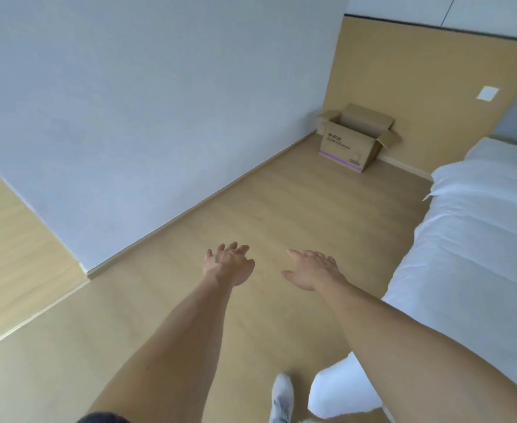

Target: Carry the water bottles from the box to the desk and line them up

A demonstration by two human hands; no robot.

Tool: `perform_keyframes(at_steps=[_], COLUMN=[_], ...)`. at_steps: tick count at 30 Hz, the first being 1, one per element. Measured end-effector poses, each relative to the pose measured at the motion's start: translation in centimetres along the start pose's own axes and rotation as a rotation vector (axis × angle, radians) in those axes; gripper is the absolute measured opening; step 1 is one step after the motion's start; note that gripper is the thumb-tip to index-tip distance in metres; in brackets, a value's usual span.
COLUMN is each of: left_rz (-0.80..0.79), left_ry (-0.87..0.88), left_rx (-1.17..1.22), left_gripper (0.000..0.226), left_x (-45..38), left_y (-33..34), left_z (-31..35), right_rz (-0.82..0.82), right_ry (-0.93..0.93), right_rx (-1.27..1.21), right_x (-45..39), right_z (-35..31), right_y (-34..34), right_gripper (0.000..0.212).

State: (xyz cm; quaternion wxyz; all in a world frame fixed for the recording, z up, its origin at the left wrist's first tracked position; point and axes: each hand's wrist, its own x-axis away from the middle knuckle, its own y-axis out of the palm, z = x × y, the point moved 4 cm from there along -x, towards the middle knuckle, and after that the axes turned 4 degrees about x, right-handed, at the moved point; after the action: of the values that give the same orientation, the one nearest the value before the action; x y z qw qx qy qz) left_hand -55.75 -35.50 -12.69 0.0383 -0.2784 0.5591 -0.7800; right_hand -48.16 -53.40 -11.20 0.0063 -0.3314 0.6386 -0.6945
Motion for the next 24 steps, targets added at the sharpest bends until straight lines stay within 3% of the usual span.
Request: perform_keyframes(at_steps=[13, 24], left_rz=[-0.011, -0.041], left_ry=[-0.003, 0.154], left_rx=[-0.083, -0.096], left_gripper=[0.054, 0.053], left_x=[-20.1, -37.6], left_y=[-8.8, -13.3], left_z=[3.8, 15.3], right_rz=[0.007, -0.033], right_ry=[0.004, 0.158], right_rx=[-0.090, -0.163], right_x=[-20.7, -33.6], right_z=[3.8, 13.9], right_y=[-8.4, -14.9], right_gripper=[0.071, 0.072])
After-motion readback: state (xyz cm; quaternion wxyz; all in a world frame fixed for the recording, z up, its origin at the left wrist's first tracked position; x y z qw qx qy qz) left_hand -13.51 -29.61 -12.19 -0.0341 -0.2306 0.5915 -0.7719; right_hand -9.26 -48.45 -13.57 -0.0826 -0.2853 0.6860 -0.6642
